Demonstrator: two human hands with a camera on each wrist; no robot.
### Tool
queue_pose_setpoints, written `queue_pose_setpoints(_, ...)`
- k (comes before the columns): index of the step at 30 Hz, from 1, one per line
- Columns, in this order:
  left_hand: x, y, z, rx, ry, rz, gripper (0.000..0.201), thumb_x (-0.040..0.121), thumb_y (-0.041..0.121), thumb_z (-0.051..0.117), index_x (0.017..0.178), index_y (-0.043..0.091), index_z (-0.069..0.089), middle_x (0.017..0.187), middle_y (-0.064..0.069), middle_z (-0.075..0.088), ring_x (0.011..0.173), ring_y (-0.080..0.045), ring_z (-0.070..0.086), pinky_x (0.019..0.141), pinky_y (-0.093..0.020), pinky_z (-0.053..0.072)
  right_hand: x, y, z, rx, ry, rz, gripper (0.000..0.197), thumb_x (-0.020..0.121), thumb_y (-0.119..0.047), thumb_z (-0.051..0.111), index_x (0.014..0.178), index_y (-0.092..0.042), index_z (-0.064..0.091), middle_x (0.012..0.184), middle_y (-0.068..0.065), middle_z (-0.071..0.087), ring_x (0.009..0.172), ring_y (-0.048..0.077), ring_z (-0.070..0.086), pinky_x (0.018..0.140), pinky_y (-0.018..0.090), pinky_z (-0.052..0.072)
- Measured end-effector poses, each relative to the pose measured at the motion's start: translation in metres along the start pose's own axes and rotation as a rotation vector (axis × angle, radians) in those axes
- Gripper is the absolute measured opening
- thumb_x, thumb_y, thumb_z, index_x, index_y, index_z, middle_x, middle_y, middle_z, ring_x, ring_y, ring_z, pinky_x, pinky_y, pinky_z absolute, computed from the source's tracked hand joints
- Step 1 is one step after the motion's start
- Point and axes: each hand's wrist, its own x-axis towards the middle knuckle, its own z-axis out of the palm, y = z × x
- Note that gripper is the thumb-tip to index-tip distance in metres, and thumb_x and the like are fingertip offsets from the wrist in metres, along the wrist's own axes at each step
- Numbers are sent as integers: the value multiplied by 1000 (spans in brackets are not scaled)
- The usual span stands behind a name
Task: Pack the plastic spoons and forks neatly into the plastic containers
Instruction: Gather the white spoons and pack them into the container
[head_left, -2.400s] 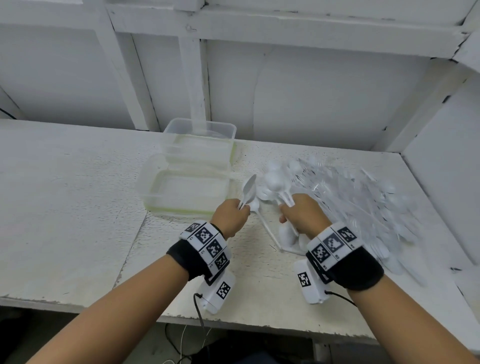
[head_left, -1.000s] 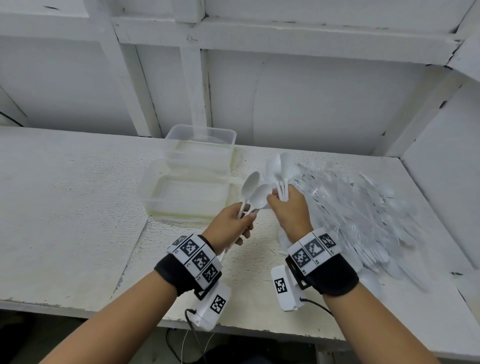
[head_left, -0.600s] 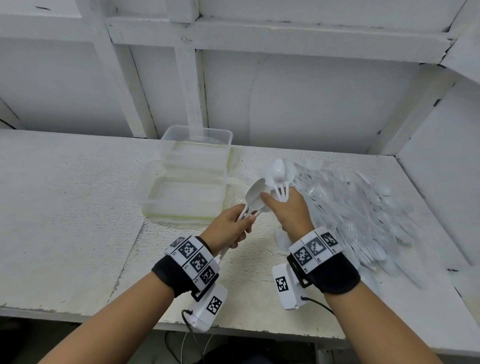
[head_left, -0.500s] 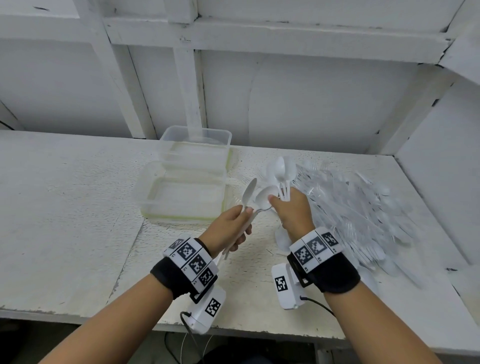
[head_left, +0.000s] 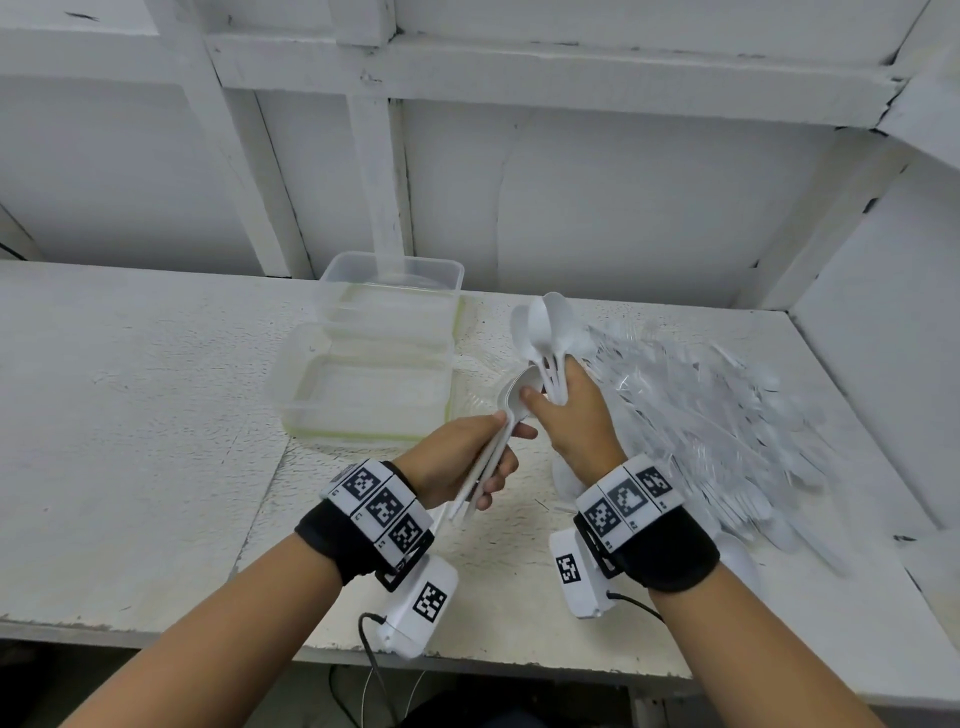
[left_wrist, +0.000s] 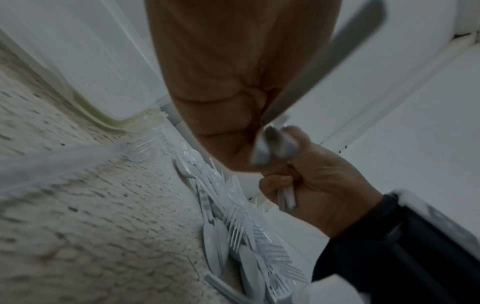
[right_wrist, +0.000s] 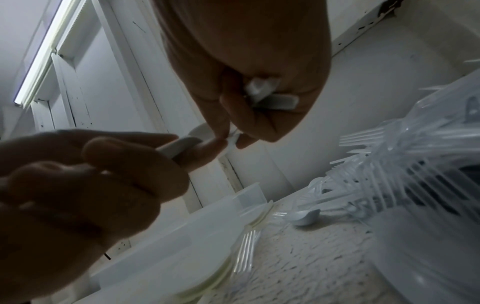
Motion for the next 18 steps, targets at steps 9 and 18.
queue_pose_setpoints(9, -1, 1, -14, -174, -183, -45, 32, 85, 18, 49, 111, 2, 58, 65, -2, 57, 56, -13, 57, 56, -27, 53, 3, -3, -5, 155, -82, 87, 19, 87, -9, 62, 84, -24, 51, 67, -9, 50, 43, -2, 45, 40, 13, 33)
queue_pose_setpoints(18, 2, 10, -15, -127, -153, -38, 31, 84, 23, 50, 110, 8, 58, 61, -1, 60, 50, -11, 58, 52, -23, 53, 8, -11, -6, 267, -96, 188, 17, 87, -2, 56, 97, -16, 58, 63, -3, 49, 35, 2, 35, 35, 18, 28)
